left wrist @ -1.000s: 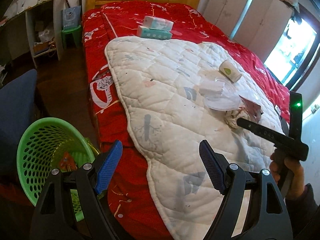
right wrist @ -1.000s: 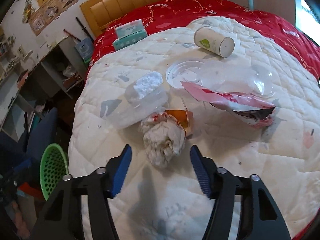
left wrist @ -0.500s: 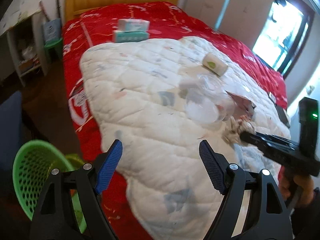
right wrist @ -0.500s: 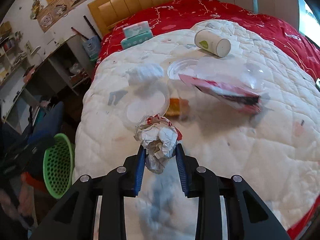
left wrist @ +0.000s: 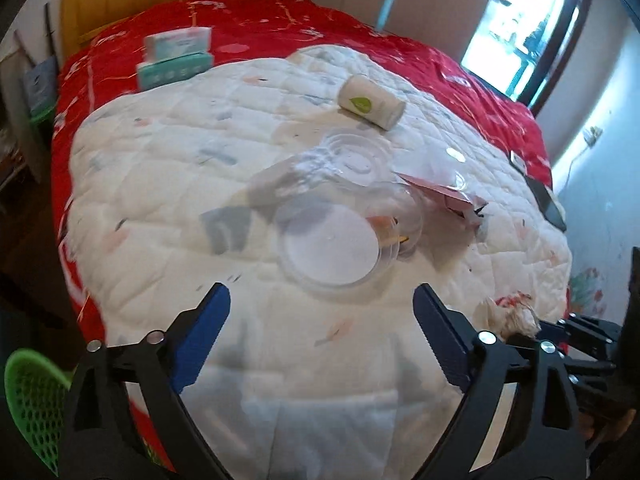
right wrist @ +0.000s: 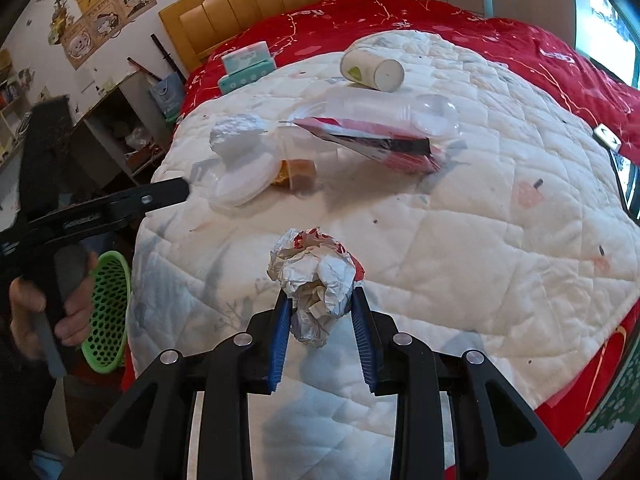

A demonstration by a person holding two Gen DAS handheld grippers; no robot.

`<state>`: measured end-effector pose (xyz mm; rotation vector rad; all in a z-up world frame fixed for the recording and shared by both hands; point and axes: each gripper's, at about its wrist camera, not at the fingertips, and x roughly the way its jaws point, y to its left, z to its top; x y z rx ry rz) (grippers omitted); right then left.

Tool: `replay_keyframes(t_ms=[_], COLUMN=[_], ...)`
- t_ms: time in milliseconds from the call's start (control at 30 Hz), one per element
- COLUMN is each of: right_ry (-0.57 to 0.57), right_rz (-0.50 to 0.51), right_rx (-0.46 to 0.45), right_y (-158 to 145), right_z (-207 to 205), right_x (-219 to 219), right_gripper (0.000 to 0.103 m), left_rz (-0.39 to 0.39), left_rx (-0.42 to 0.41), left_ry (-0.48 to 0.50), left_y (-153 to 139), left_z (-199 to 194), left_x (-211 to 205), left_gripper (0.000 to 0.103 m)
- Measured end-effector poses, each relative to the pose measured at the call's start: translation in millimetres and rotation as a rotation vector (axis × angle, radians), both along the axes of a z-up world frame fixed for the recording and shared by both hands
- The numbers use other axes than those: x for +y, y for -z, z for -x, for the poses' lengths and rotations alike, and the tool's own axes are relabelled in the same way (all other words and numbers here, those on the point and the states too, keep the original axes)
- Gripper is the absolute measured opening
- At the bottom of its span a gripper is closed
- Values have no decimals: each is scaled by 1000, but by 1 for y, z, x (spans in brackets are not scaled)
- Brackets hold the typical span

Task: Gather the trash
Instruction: 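Grasp the crumpled tissue with the right tool while the left tool grasps the clear round lid, then drop the clear lid from the left tool and the tissue from the right tool into the basket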

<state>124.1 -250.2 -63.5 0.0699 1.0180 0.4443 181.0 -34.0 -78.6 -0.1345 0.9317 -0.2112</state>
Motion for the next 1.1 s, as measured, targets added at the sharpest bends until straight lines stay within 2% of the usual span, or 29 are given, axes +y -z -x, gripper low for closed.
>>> replay_keyframes(t_ms=[100, 300, 500, 600, 833, 1100], right_ry=[-3, -8, -5, -6, -3, -46], right_rz=[-8, -12, -16, -12, -25, -52], right_rx=[3, 7, 11, 7, -8, -34], right_y=[2, 4, 6, 5, -3, -18], right_z=[0, 0, 1, 1, 8, 24], right_x=[-2, -1, -1, -1, 0, 21], right_gripper=[30, 30, 30, 30, 30, 30], left_rz=[-5, -50, -72, -72, -28, 26], left_rx=[32, 44, 49, 35, -15, -76], left_ry=[26, 57, 59, 70, 65, 10], left_y=[9, 23, 31, 31, 16, -17], left_z=[-18, -43, -56, -56, -29, 31], left_x=[-9, -23, -26, -28, -19, 15], left_gripper=[94, 95, 95, 91, 90, 90])
